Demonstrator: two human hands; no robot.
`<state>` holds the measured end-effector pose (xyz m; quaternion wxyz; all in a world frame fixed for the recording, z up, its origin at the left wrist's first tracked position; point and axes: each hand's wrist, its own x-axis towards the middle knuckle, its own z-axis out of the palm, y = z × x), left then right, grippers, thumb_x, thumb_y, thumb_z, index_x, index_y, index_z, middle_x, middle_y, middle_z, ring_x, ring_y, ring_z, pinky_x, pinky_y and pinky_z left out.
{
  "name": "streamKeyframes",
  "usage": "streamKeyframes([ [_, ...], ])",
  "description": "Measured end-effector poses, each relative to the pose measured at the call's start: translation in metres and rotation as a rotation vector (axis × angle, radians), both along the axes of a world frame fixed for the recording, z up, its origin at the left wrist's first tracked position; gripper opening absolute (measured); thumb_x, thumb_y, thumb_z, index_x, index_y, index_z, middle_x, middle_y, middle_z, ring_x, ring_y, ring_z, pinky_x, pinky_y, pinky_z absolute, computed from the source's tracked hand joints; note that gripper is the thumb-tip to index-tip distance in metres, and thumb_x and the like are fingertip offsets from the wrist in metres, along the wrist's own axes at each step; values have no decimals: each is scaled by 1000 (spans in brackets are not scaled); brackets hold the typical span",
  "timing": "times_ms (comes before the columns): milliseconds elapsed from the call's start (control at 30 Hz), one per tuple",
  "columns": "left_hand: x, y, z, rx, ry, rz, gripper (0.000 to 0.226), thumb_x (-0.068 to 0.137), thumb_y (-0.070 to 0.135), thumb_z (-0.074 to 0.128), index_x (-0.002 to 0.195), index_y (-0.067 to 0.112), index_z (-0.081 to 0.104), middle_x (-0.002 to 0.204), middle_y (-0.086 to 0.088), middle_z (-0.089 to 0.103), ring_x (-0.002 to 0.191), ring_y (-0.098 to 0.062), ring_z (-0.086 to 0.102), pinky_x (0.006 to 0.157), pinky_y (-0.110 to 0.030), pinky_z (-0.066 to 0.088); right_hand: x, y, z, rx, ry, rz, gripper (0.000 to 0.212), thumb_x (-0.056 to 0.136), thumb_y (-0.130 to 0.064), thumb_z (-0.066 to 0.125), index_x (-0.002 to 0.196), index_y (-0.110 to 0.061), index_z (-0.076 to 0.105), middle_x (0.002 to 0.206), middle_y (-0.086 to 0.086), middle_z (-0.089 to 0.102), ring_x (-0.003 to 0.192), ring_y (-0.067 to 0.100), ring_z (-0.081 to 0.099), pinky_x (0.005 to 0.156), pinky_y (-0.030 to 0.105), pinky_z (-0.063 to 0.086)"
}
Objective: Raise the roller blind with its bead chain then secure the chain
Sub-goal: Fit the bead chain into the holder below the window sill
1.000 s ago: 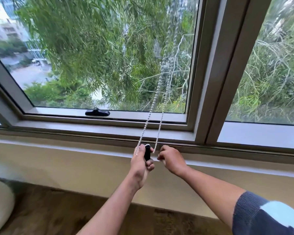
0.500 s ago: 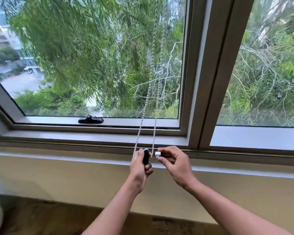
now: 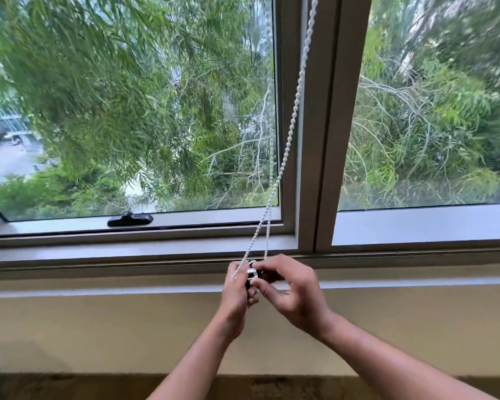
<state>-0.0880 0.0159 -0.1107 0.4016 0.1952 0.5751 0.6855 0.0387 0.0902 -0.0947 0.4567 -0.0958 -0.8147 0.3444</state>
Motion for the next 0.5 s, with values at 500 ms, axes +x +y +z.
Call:
streamKeyframes([
  [500,6,-10,6,46,128,-83,19,102,35,50,87,23,50,66,13,56,50,-11,26,50,-22,28,-1,15,11,46,-104,-140,29,86,-11,81,114,-11,79,100,-1,77,89,12,73,81,34,60],
])
